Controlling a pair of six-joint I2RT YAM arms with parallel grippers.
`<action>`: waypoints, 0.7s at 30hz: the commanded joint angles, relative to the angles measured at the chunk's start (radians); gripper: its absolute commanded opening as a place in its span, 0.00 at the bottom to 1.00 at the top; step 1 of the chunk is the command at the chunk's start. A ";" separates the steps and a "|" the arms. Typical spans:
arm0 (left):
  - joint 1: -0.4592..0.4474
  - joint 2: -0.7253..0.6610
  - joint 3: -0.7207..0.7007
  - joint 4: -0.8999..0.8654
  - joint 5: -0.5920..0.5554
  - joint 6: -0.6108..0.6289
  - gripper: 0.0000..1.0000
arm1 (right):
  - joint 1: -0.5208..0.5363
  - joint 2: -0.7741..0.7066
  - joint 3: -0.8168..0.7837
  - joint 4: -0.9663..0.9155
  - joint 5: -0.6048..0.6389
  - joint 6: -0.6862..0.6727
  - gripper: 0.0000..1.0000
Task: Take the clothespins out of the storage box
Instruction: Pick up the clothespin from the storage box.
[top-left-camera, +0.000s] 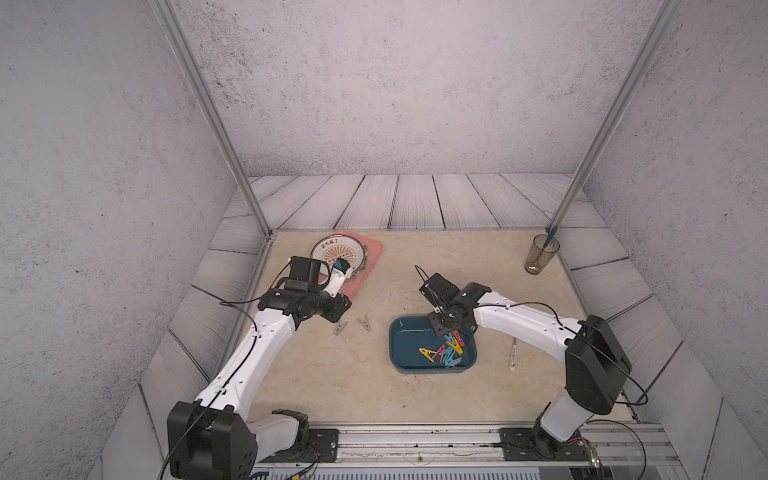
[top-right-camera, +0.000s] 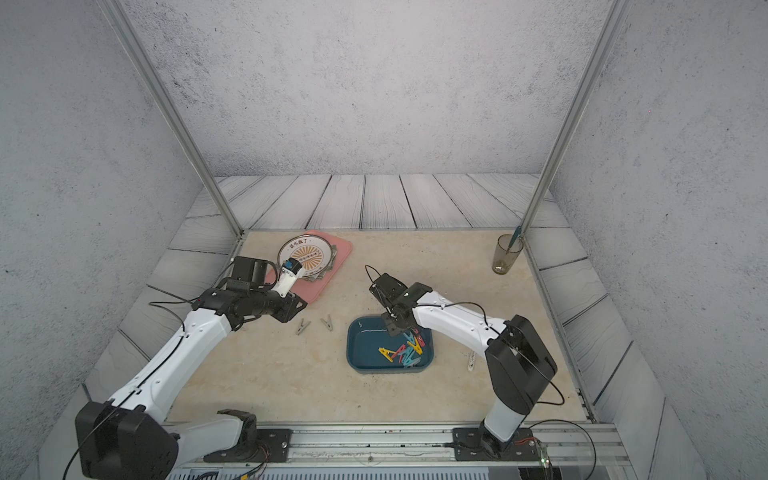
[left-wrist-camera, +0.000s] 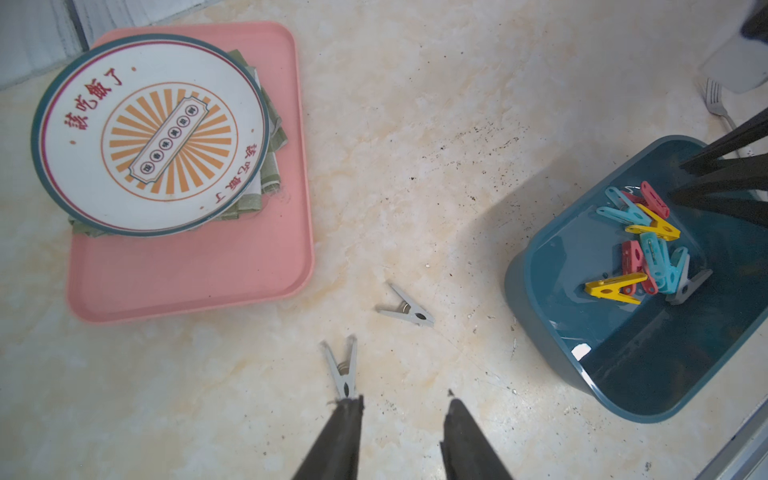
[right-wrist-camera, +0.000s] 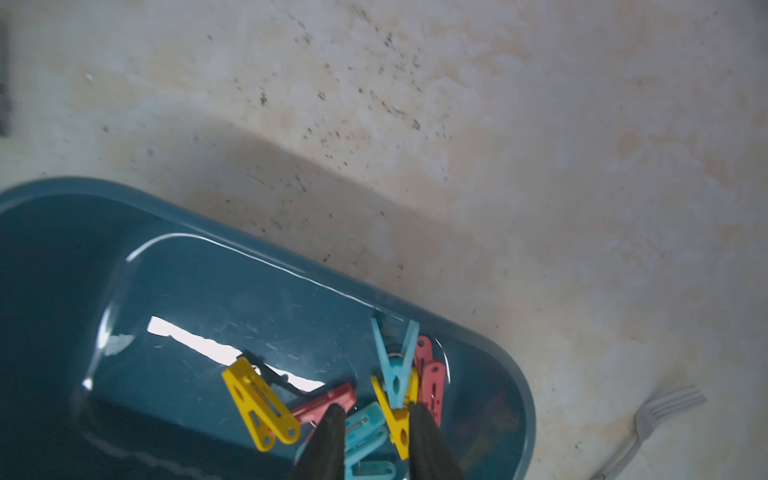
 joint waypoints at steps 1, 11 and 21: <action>0.015 0.008 -0.015 0.004 0.027 -0.010 0.39 | -0.021 -0.035 -0.044 0.016 0.042 0.027 0.30; 0.023 0.010 -0.011 -0.003 0.050 -0.013 0.39 | -0.028 0.054 -0.055 0.035 0.116 0.022 0.32; 0.026 0.011 -0.010 -0.007 0.057 -0.013 0.39 | -0.028 0.136 -0.062 0.044 0.165 0.025 0.32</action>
